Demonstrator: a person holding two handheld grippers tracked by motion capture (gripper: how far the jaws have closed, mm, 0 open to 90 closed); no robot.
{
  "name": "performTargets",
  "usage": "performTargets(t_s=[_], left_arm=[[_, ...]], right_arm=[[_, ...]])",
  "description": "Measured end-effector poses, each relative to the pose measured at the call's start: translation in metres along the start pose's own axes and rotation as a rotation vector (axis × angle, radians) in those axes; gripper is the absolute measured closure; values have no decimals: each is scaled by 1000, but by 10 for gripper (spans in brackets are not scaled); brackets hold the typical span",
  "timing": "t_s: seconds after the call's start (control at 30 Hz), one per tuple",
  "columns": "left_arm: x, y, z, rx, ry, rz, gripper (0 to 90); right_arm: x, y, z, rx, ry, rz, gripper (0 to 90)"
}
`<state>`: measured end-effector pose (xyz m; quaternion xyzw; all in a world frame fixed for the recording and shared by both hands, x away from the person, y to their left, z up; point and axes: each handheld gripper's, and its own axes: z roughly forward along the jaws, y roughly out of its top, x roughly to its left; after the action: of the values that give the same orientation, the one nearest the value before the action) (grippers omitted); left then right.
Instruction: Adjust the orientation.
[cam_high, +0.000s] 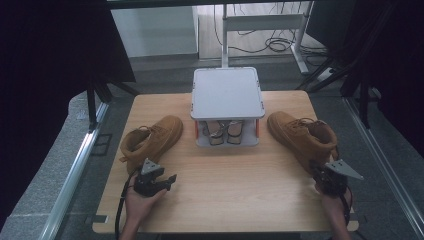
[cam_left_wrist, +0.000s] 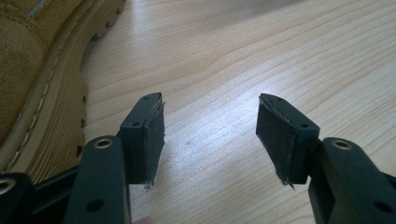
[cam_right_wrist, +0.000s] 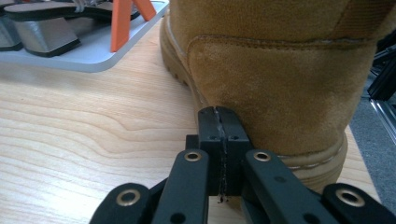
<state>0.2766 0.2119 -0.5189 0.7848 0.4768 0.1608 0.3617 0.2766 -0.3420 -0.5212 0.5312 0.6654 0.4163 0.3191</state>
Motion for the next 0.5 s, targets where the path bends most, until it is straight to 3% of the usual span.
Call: performTargets(t_s=[0.3,0.5], left_arm=[[0,0,1,3,-2,-3,418],[1,0,0,2,-1,-3,418]], right_arm=[[-2,-1,-1,-6,-13,17,896],[6,5,-6,-36,36,8,895]])
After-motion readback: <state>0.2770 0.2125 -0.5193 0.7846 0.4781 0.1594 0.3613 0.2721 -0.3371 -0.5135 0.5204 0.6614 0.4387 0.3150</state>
